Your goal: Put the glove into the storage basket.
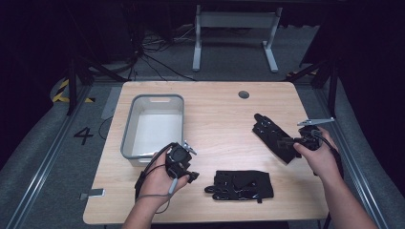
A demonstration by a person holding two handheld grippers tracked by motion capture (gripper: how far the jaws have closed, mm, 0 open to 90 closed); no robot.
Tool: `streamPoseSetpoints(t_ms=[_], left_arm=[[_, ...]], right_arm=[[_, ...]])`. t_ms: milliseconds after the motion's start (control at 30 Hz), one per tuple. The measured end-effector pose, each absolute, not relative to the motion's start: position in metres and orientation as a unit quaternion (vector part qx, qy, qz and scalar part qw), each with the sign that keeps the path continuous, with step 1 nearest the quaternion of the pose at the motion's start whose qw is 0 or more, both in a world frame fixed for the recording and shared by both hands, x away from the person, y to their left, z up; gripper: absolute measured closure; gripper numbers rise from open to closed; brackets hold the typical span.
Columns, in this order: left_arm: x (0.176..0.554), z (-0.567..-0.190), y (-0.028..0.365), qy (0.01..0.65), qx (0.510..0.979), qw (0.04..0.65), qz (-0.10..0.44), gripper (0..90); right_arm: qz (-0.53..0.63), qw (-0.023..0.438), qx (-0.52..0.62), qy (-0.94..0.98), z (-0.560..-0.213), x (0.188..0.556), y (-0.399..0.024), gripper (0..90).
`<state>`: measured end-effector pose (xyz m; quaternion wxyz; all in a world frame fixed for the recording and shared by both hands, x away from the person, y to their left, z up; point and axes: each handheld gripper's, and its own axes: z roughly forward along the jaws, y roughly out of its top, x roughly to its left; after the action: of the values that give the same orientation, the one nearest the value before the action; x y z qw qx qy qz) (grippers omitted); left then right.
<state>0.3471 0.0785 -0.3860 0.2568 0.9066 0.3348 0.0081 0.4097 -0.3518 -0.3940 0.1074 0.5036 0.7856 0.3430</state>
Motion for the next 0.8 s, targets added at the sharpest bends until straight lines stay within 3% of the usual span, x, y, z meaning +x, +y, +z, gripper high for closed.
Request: streamPoseSetpoints(t_ms=[267,567,800], left_arm=[[0.342,-0.391,0.085,0.343,0.906,0.247,0.007,50.4],[0.340,-0.395,0.076,0.330,0.915,0.233,-0.001,49.4],[0.340,-0.396,0.074,0.330,0.915,0.233,-0.002,49.2]], right_arm=[[0.324,0.138,0.523,0.776,-0.409,0.434,-0.362,64.8],[0.302,0.182,0.528,0.773,-0.421,0.443,-0.366,56.1],[0.302,0.183,0.540,0.764,-0.420,0.443,-0.373,57.0]])
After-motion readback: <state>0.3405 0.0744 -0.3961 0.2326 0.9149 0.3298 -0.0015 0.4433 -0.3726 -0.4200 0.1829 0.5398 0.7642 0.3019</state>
